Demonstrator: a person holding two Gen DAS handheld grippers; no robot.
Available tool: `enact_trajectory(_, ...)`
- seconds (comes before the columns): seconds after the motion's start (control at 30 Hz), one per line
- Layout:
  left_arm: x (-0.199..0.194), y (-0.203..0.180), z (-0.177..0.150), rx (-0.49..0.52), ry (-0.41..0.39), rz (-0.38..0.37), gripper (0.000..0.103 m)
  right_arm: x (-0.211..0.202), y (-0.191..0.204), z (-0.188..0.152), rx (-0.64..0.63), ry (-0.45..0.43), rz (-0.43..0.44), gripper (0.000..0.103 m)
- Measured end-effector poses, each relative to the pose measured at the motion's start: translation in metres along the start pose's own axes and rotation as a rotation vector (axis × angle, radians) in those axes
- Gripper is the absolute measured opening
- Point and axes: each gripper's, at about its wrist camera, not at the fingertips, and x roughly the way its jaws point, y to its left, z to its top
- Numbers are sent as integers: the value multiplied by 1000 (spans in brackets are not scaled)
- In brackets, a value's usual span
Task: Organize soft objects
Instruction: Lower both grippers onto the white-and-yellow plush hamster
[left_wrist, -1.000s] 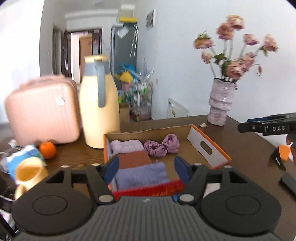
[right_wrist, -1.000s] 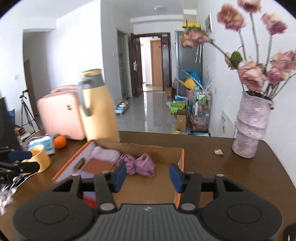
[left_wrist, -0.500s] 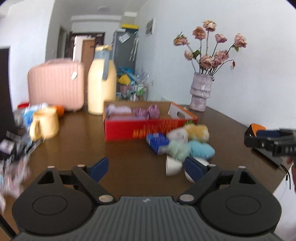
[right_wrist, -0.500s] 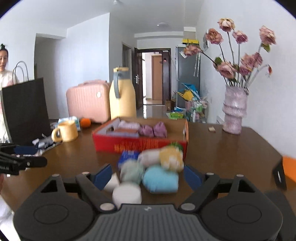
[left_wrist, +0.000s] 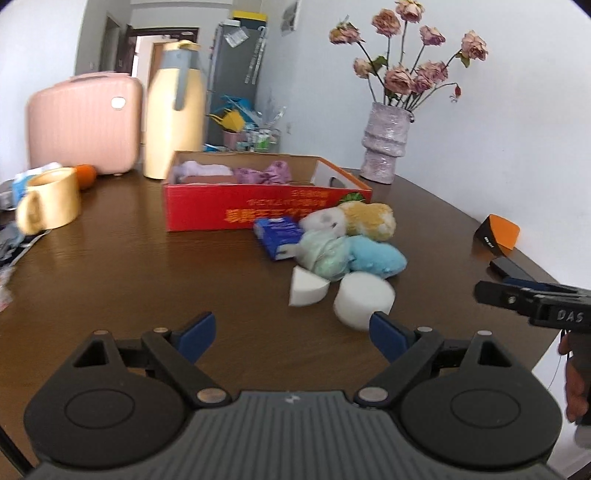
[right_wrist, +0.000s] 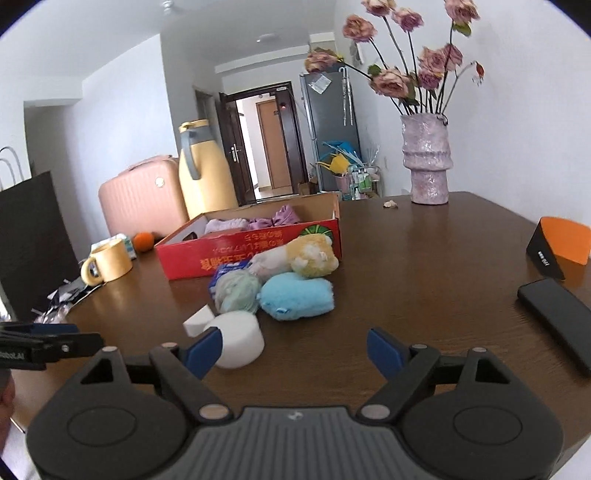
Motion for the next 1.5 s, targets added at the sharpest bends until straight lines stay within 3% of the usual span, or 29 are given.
enact_trajectory(0.13, 37, -8, 23, 12, 0, -26, 91, 37, -3, 19, -34, 13, 5, 83)
enact_trajectory(0.43, 138, -13, 89, 56, 27, -52, 91, 174, -4, 84, -168, 84, 9, 79)
enact_trajectory(0.47, 148, -13, 92, 49, 38, -51, 91, 189, -6, 87, -165, 122, -2, 68)
enact_trajectory(0.5, 155, -13, 96, 43, 44, -57, 91, 199, -8, 88, -159, 146, -8, 48)
enact_trajectory(0.6, 171, -11, 100, 30, 55, -75, 91, 211, -21, 87, -68, 132, 32, 44)
enact_trajectory(0.8, 156, -9, 97, -5, -29, -151, 91, 171, -23, 94, -10, -15, 32, 42)
enact_trajectory(0.9, 120, -7, 93, 1, -106, -162, 92, 130, -6, 94, -25, -87, 66, 42)
enact_trajectory(1.0, 80, 6, 79, -13, -159, -199, 91, 96, 20, 78, -35, -95, 138, 43)
enact_trajectory(1.07, 58, 16, 63, -32, -147, -209, 89, 77, 37, 57, -17, -84, 191, 43)
enact_trajectory(1.13, 41, 25, 42, -51, -134, -200, 73, 64, 53, 33, -25, -53, 228, 43)
enact_trajectory(1.27, 22, 43, 0, -134, -19, -181, 66, 47, 82, -12, -80, 26, 230, 43)
enact_trajectory(1.37, 15, 52, -28, -183, 59, -165, 65, 35, 97, -35, -124, 99, 218, 47)
enact_trajectory(1.5, 2, 60, -45, -228, 53, -168, 67, 19, 102, -49, -137, 119, 198, 54)
